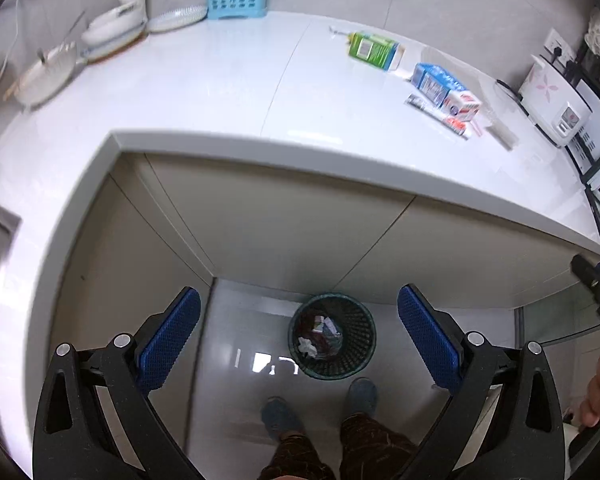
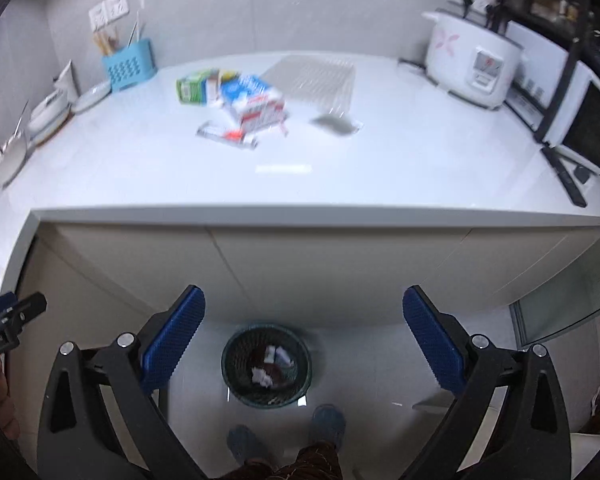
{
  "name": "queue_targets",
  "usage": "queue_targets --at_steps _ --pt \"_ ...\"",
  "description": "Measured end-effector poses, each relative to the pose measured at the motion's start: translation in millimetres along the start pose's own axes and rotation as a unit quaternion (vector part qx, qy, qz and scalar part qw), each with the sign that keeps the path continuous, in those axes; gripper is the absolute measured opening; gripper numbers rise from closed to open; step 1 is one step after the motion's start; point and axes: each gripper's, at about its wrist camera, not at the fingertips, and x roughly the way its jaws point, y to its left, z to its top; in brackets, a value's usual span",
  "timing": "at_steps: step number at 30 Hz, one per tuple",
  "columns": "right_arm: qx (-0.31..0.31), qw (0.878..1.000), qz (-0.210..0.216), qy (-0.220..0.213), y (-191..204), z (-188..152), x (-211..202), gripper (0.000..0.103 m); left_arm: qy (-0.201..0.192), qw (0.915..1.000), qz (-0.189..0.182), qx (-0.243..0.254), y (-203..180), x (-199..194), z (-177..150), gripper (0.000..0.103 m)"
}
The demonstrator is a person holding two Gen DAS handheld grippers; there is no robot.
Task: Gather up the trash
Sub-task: 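Raise both tools from the basket back over the counter, then grasp the clear bag with the right tool while the left tool grasps the green medicine box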
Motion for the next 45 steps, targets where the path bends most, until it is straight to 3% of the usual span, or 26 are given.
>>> queue_targets --at_steps 3,6,10,20,26,34,39,45 --pt "0.004 1.000 -0.001 -0.019 -5 13 -17 0.095 -0.024 0.9995 0.001 0.019 -11 -19 10 0.097" --pt "0.005 0.999 -0.001 -0.035 -12 29 -31 0.095 -0.029 0.9993 -0.018 0.018 -20 -35 28 0.097" --pt "0.009 0.999 -0.002 -0.045 -23 49 -42 0.095 -0.038 0.9988 -0.017 0.027 -32 -43 54 0.097" --pt "0.009 0.999 0.009 -0.040 -48 109 15 0.095 -0.032 0.9992 -0.003 0.022 -53 -14 120 0.097" --pt "-0.019 0.999 0.040 0.007 -54 160 88 0.094 -0.019 0.9998 0.007 0.009 -72 25 169 0.097" --pt "-0.067 0.989 0.072 0.109 -53 210 189 0.079 -0.002 0.9995 0.023 -0.023 -88 64 220 0.097" --pt "-0.097 0.979 0.077 0.162 -48 220 231 0.069 0.014 0.9984 0.032 -0.044 -89 81 230 0.097" --pt "-0.100 0.972 0.090 0.193 -51 221 253 0.053 0.026 0.9971 0.042 -0.059 -91 92 238 0.097"
